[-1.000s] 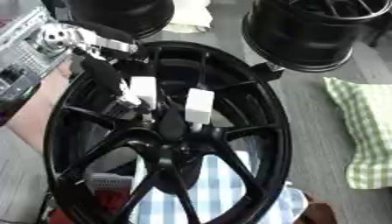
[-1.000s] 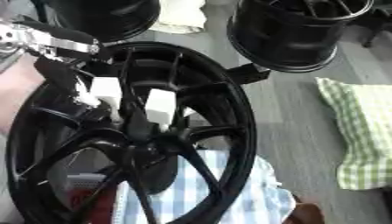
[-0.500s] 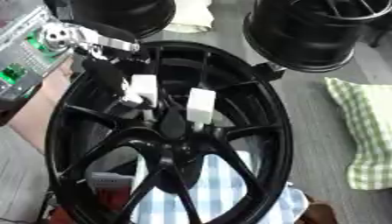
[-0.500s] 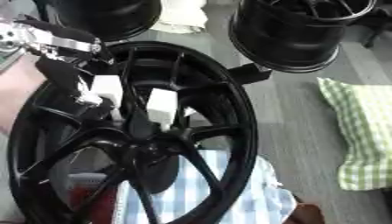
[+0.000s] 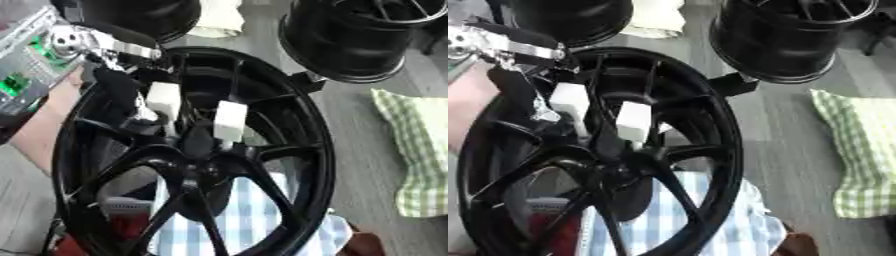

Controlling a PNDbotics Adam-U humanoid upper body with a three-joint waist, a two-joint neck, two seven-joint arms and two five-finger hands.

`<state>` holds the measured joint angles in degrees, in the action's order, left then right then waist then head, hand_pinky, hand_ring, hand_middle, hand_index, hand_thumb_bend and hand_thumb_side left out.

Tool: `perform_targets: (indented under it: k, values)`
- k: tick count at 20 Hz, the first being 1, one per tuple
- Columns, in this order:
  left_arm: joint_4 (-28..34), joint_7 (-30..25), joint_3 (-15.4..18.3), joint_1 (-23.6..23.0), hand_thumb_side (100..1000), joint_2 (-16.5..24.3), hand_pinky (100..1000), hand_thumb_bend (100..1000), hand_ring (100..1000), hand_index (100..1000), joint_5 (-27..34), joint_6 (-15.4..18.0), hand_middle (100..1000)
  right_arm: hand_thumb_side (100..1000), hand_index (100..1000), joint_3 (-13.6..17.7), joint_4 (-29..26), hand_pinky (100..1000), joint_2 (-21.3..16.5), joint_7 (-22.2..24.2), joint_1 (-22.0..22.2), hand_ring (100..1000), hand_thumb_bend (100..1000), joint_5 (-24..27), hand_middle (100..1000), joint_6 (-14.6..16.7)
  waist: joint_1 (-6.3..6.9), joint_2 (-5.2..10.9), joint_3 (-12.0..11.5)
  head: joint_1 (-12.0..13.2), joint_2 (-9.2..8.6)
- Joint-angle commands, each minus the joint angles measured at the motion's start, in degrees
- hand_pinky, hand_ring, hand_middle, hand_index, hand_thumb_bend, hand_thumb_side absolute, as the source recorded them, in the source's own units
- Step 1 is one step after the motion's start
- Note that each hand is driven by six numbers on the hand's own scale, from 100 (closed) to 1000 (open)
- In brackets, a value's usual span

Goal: Pull the pin out of the wheel hub.

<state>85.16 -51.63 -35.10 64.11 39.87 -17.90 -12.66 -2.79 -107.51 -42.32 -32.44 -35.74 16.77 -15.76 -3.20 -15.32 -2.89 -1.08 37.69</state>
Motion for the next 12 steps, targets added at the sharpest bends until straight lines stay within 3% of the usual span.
perform_targets:
  k: [1,12]
  values:
    - [0.86,-0.34,0.60,1.07,191,1.29,726,237,594,618,0.33,-0.96,457,562,694,1.00,-0.18,797,-1.10,-0.41,-0.60,709,100,0.13,608,0.07,0.12,1.48,-0.03,0.25,-0.05]
    - [2.87,-0.34,2.65,2.39,195,2.20,716,227,580,595,1.64,-3.20,434,561,694,1.14,0.44,797,-1.10,-0.87,-0.44,710,100,0.13,609,-0.04,0.19,1.94,-0.21,0.28,-0.07]
